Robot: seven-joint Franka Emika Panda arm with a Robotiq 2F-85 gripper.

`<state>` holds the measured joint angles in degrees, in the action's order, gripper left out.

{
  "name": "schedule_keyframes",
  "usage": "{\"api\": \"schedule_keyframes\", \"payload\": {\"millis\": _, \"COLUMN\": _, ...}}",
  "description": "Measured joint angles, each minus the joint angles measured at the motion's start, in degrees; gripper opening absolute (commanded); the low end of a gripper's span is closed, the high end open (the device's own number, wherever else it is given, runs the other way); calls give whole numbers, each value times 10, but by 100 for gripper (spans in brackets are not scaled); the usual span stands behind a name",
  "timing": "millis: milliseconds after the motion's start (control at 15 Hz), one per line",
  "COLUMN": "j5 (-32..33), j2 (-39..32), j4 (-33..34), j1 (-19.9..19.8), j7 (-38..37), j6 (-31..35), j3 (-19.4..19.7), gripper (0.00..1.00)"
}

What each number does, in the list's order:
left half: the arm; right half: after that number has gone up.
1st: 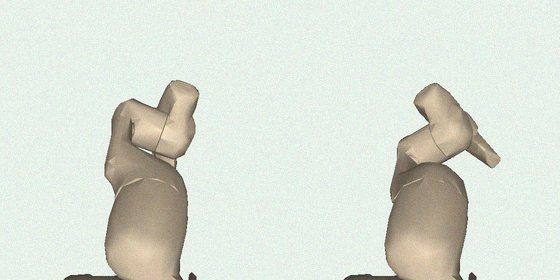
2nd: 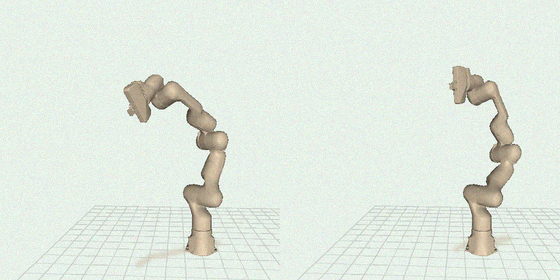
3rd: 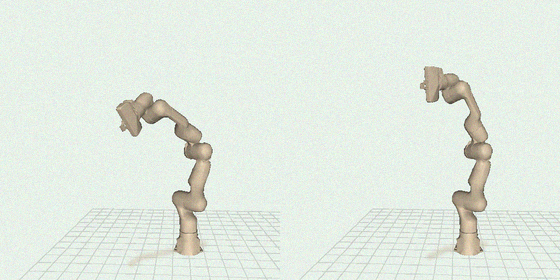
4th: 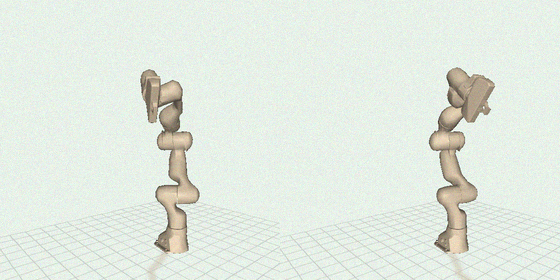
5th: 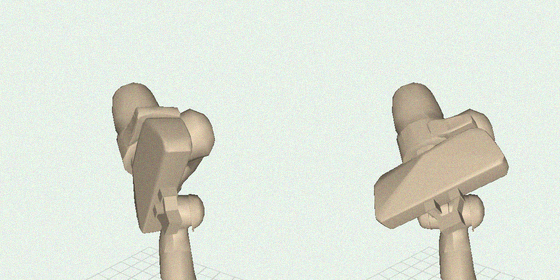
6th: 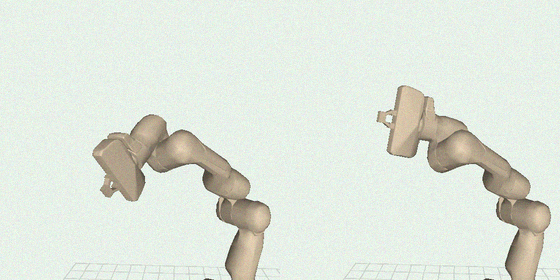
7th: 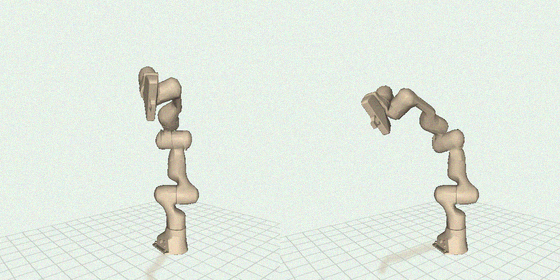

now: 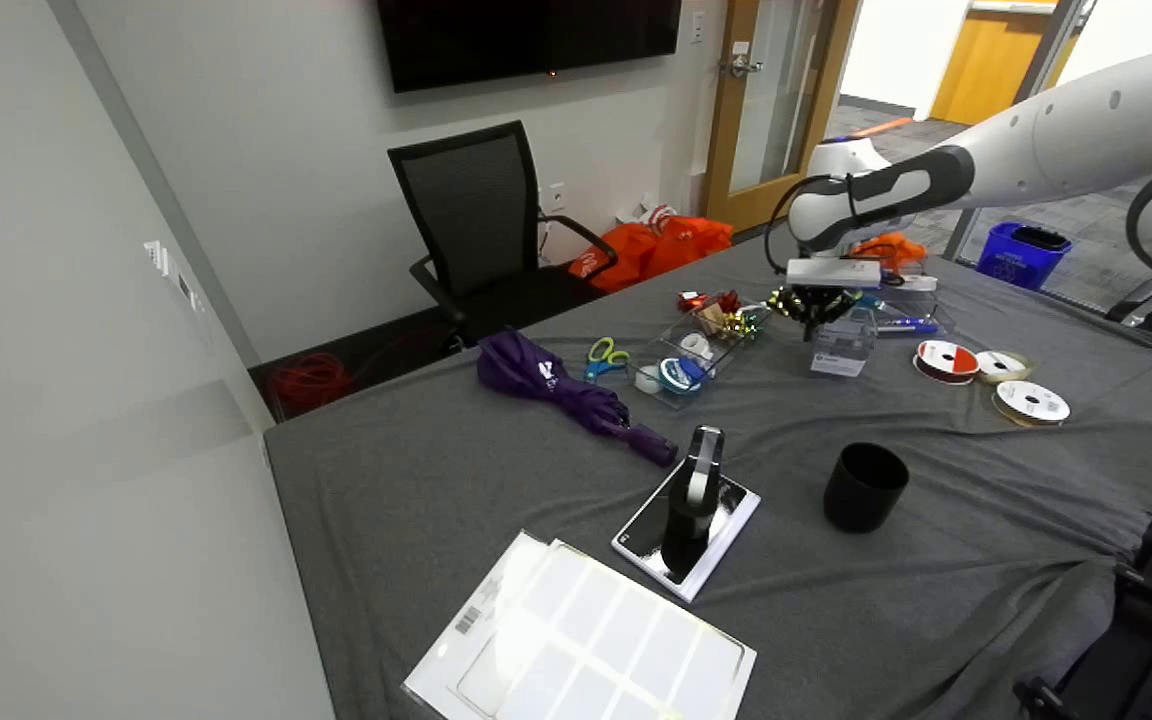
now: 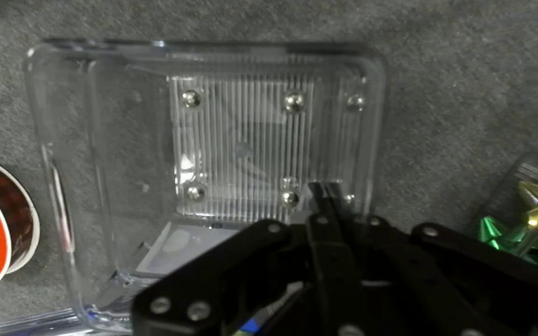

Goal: Move the box to the left

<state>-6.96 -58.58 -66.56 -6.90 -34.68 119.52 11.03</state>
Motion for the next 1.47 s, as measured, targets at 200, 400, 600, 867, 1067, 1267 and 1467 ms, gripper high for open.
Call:
{"api": "schedule_keyframes", "payload": {"millis": 200, "j5": 0, "j2": -6, "j4": 6, "j1": 0, "j7": 0, "j6": 5, "j3": 1, "gripper": 36}}
{"api": "schedule_keyframes", "payload": {"millis": 400, "j5": 0, "j2": -6, "j4": 7, "j1": -1, "j7": 1, "j6": 11, "j3": 2, "gripper": 56}}
{"api": "schedule_keyframes", "payload": {"millis": 600, "j5": 0, "j2": -4, "j4": 7, "j1": -2, "j7": 3, "j6": 15, "j3": 3, "gripper": 78}}
{"api": "schedule_keyframes", "payload": {"millis": 867, "j5": 0, "j2": 3, "j4": 6, "j1": -2, "j7": 11, "j6": 17, "j3": 3, "gripper": 100}}
{"api": "schedule_keyframes", "payload": {"millis": 1067, "j5": 0, "j2": 20, "j4": -2, "j1": -2, "j7": 23, "j6": 17, "j3": 3, "gripper": 100}}
{"api": "schedule_keyframes", "payload": {"millis": 1267, "j5": 0, "j2": 42, "j4": -15, "j1": -2, "j7": 32, "j6": 16, "j3": 3, "gripper": 100}}
{"api": "schedule_keyframes", "payload": {"millis": 1467, "j5": 0, "j2": 66, "j4": -34, "j1": -2, "j7": 40, "j6": 16, "j3": 3, "gripper": 100}}
